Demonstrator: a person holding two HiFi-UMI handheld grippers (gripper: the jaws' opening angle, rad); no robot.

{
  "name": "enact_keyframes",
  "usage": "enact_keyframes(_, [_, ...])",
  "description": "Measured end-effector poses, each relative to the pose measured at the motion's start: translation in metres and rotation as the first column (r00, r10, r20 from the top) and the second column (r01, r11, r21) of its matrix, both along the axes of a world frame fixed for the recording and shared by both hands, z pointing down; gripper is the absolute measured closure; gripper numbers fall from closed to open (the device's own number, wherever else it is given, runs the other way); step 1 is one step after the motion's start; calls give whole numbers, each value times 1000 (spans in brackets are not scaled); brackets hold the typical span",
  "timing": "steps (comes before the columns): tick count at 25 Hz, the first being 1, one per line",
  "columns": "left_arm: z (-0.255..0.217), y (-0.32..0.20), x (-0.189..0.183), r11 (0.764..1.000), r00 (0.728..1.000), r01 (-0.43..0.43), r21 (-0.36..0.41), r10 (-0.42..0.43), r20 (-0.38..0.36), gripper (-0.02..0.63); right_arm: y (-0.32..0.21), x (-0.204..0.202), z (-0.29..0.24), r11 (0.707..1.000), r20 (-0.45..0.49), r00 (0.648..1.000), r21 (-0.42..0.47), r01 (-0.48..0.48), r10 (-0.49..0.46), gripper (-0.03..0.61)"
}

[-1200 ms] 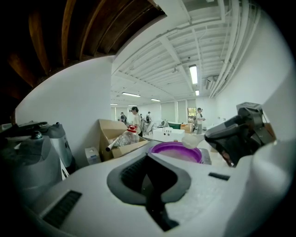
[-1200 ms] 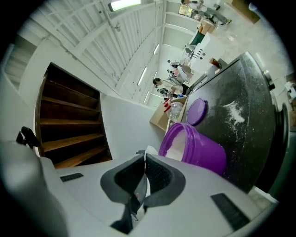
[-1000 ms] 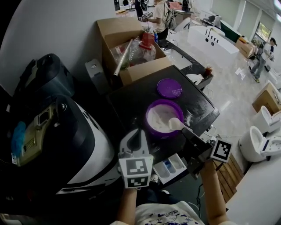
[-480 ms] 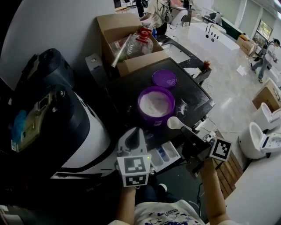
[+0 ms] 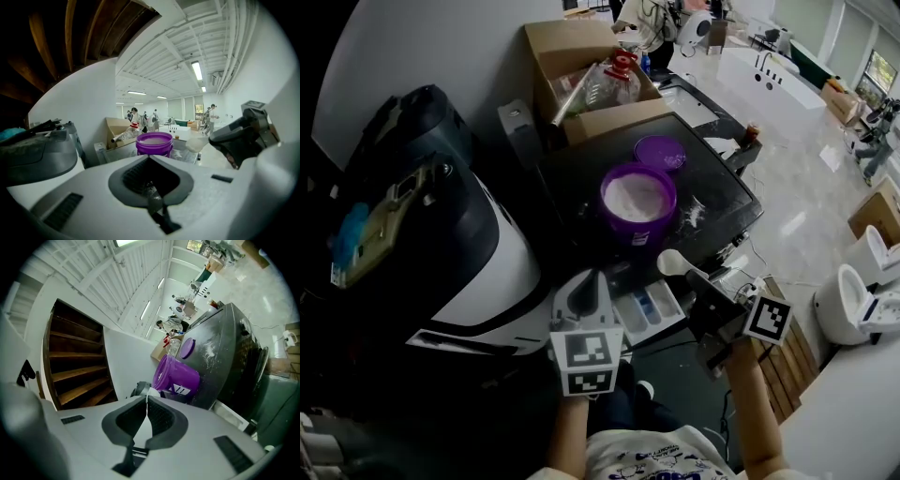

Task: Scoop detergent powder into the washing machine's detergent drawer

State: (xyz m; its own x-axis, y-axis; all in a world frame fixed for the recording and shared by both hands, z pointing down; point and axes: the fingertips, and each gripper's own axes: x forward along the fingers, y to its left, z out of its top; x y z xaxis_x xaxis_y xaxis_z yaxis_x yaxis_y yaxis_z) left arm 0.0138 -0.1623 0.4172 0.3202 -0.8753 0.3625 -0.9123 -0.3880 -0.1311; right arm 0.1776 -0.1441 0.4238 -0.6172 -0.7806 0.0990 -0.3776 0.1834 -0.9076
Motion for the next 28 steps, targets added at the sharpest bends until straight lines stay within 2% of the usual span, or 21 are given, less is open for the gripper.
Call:
enact_keyframes(8, [12, 27, -12, 999, 1000, 25, -29, -25, 12, 612, 19, -15, 18, 999, -32, 999, -24, 35, -35, 558])
enact_keyframes(15, [19, 34, -24, 998, 1000, 28, -48, -27, 15, 612, 24, -37, 31, 998, -157, 986, -17, 57, -58, 558])
enact_keyframes(20, [28, 31, -32, 998, 1000, 14, -64, -13, 11, 612, 23, -47, 48, 997, -309, 948, -18, 74, -76, 558])
enact_keyframes(28, [44, 28, -40, 995, 1000, -3, -95, 3, 6, 612, 26, -64, 77, 992, -432, 893, -41, 120, -126, 558])
